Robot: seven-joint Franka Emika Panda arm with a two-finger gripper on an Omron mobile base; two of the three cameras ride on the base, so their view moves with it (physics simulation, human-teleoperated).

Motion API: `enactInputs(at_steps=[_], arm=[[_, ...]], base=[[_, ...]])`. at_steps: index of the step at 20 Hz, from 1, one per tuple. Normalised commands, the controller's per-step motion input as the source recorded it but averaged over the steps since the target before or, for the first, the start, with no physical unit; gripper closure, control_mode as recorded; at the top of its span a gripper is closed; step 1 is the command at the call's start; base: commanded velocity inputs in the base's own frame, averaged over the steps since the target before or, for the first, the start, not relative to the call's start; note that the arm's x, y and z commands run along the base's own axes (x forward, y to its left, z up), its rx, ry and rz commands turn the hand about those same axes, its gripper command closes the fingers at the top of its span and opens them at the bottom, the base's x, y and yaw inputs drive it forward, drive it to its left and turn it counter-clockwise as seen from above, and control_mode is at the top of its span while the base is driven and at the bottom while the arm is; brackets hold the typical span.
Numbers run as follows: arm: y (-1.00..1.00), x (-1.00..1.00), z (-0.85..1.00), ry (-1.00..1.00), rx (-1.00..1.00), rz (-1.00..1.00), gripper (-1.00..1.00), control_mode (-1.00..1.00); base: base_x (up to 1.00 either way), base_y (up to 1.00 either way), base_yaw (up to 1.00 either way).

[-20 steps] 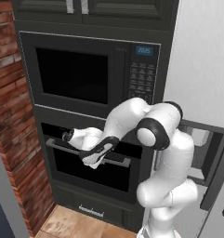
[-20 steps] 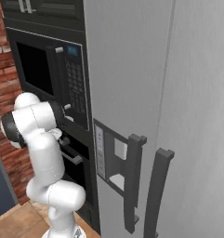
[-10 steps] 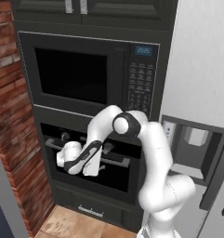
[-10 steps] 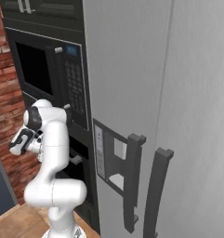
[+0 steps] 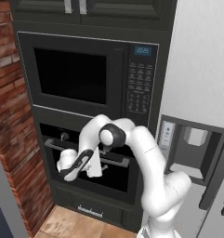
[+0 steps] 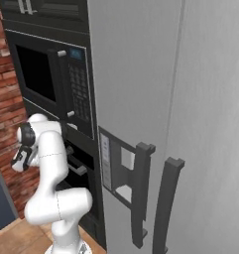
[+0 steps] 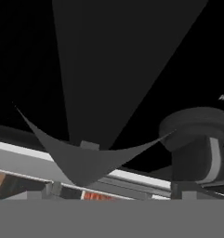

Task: Take the baked cake out of the oven and place it on the plate for cooling. Then close the oven door.

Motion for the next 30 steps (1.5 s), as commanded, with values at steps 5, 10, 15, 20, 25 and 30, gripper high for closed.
enactInputs(at_steps=[5,10,15,20,25,30], arm=[[-0.05,0.23,-0.16,0.03,0.05,0.29,-1.00,-1.00],[0.20,0.17,-0.18,0.00,0.13,0.48,-1.00,-1.00],[0.56,0.47,-0.23,-0.03,0.13,0.34,-1.00,-1.00],[0.21,0.86,-0.50,0.00,0.02,0.08,-1.00,-1.00],[0.12,0.67,-0.68,0.00,0.00,0.01,-1.00,-1.00],[0.01,0.44,-0.41,0.03,0.00,0.00,-1.00,-1.00]], base=[[0.00,0.00,0.00],[0.00,0.00,0.00],[0.00,0.00,0.00],[0.00,0.00,0.00],[0.00,0.00,0.00],[0.00,0.00,0.00]])
